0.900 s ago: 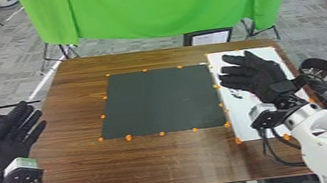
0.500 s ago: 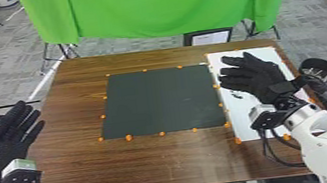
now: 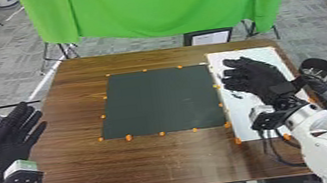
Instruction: Arrange flowers
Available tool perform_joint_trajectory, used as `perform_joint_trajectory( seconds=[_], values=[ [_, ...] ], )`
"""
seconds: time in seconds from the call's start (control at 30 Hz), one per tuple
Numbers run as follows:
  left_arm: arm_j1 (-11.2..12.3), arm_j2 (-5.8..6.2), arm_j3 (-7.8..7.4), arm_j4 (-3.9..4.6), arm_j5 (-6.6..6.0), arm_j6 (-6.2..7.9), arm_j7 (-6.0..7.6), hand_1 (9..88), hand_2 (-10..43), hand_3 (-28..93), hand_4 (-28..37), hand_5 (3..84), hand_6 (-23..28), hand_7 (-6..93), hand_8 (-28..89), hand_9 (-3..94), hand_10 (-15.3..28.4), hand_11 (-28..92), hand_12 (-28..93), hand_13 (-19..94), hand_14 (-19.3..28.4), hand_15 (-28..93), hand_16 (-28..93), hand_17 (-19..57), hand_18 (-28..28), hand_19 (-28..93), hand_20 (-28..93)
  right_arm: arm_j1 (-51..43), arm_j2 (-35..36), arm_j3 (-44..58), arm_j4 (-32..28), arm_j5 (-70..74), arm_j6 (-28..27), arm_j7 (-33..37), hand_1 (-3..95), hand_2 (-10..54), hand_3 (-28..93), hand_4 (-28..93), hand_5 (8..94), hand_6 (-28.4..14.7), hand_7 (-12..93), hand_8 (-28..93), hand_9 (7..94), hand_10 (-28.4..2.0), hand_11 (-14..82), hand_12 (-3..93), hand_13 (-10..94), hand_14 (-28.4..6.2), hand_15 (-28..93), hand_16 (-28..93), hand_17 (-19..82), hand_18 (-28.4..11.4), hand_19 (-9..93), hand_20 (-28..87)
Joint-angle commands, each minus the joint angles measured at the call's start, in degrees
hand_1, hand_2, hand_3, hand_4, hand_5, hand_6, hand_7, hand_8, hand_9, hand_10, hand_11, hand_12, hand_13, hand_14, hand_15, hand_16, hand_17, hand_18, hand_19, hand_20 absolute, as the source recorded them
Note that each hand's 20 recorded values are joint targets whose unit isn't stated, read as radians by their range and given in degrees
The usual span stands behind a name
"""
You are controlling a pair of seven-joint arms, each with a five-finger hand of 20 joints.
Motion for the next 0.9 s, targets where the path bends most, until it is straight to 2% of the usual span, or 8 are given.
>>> perform_joint_trajectory(
  seconds=[0.03, 0.13, 0.2, 0.33, 0.4, 0.53, 0.63, 0.9],
  values=[
    [1.2, -0.44, -0.98, -0.44, 1.03, 0.67, -0.33, 38.1, 8.8, 78, -15.2, 49.7, 7.1, 13.7, -8, 41.2, 12.9, 18, 8, 28, 12.1, 30, -10, -4.2, 15.6, 42, 8, -3.7, 5.5, 0.4, -4.9, -36.2, 2.4, 2.4, 18.8, -7.4, 79, -25, 46.9, -2.2, 22, -14, 47.4, -15.9, 11.5, 17.1, 41, -14.5, 24, 21, 14, -20.2, 41, 20],
    [1.2, 0.24, -0.96, -0.28, -0.51, -0.34, 0.93, 37.7, 7.9, 75, -16.5, 50.3, 7.7, 14.0, -8, 42.1, 13.2, 19, 8, 29, 12.3, 30, -10, -4.2, 15.5, 43, 8, -4.7, 7.8, 0.3, -8.0, -53.5, -0.8, 9.4, 19.9, -9.2, 77, -27, 47.3, -2.6, 22, -14, 49.4, -16.6, 14.3, 17.3, 43, -15.0, 29, 20, 16, -21.7, 52, 23],
    [1.6, 0.52, -1.62, -0.16, -0.07, -1.30, 0.85, 36.4, 8.1, 75, -17.5, 50.4, 7.8, 13.9, -8, 42.2, 13.3, 20, 9, 29, 12.7, 30, -11, -4.3, 15.5, 43, 8, -5.2, 9.6, -0.3, -10.0, -63.3, -4.5, 13.0, 19.7, -9.5, 75, -28, 47.8, -3.3, 21, -13, 50.5, -17.2, 15.0, 17.0, 46, -15.5, 32, 19, 19, -22.9, 60, 26],
    [2.0, 0.87, -1.83, -0.29, -0.97, -0.38, 1.29, 32.3, 11.4, 75, -20.9, 50.3, 8.3, 13.4, -8, 42.3, 13.9, 19, 9, 29, 13.3, 30, -10, -4.7, 15.8, 42, 8, -4.5, 14.4, -3.0, -10.7, -69.2, -6.7, 18.2, 19.0, -9.5, 73, -27, 51.2, -4.0, 20, -12, 54.8, -17.9, 17.2, 18.1, 50, -15.8, 38, 18, 22, -23.8, 67, 29],
    [2.4, 0.92, -1.78, -0.31, -0.70, -0.58, 1.17, 31.4, 12.5, 75, -22.0, 50.3, 8.3, 13.3, -8, 42.4, 14.2, 19, 9, 29, 13.6, 30, -10, -4.7, 15.9, 42, 8, -2.3, 16.1, -4.4, -10.6, -70.2, -11.5, 20.0, 18.6, -9.5, 72, -27, 53.1, -4.6, 20, -12, 56.6, -18.0, 19.2, 19.2, 52, -16.0, 40, 18, 24, -23.8, 69, 29],
    [2.8, 0.88, -1.87, -0.54, -0.70, -0.57, 1.00, 30.6, 13.2, 75, -23.1, 50.6, 8.5, 13.3, -8, 42.9, 14.4, 20, 10, 30, 14.1, 30, -10, -4.9, 16.0, 42, 8, -2.0, 19.6, -7.0, -10.3, -77.9, -13.3, 21.8, 17.1, -9.5, 64, -28, 54.6, -4.8, 24, -10, 60.5, -18.5, 27.9, 24.3, 55, -16.3, 48, 21, 27, -24.6, 76, 33],
    [3.3, 0.95, -1.62, -0.69, -0.26, 0.67, 1.12, 30.2, 13.5, 75, -23.6, 50.8, 8.7, 13.3, -8, 43.2, 14.6, 20, 10, 30, 14.4, 30, -10, -5.0, 16.1, 42, 8, 3.1, 21.1, -14.1, -7.4, -81.7, -14.2, 24.9, 17.9, -9.5, 59, -28, 57.2, -5.4, 28, -9, 62.4, -18.8, 34.4, 27.7, 57, -16.9, 56, 24, 30, -24.9, 82, 36],
    [3.0, 0.74, -0.41, -0.50, -0.80, 0.66, 0.93, 29.5, 13.9, 75, -24.3, 51.0, 8.7, 13.6, -8, 43.4, 14.7, 20, 11, 31, 14.8, 31, -9, -5.1, 16.2, 42, 9, 5.8, 21.3, -18.1, -7.2, -77.4, -22.7, 34.5, 19.3, -9.5, 54, -27, 61.8, -5.7, 36, -9, 65.1, -19.7, 37.8, 29.6, 59, -18.4, 61, 27, 31, -26.0, 86, 38]
  ],
)
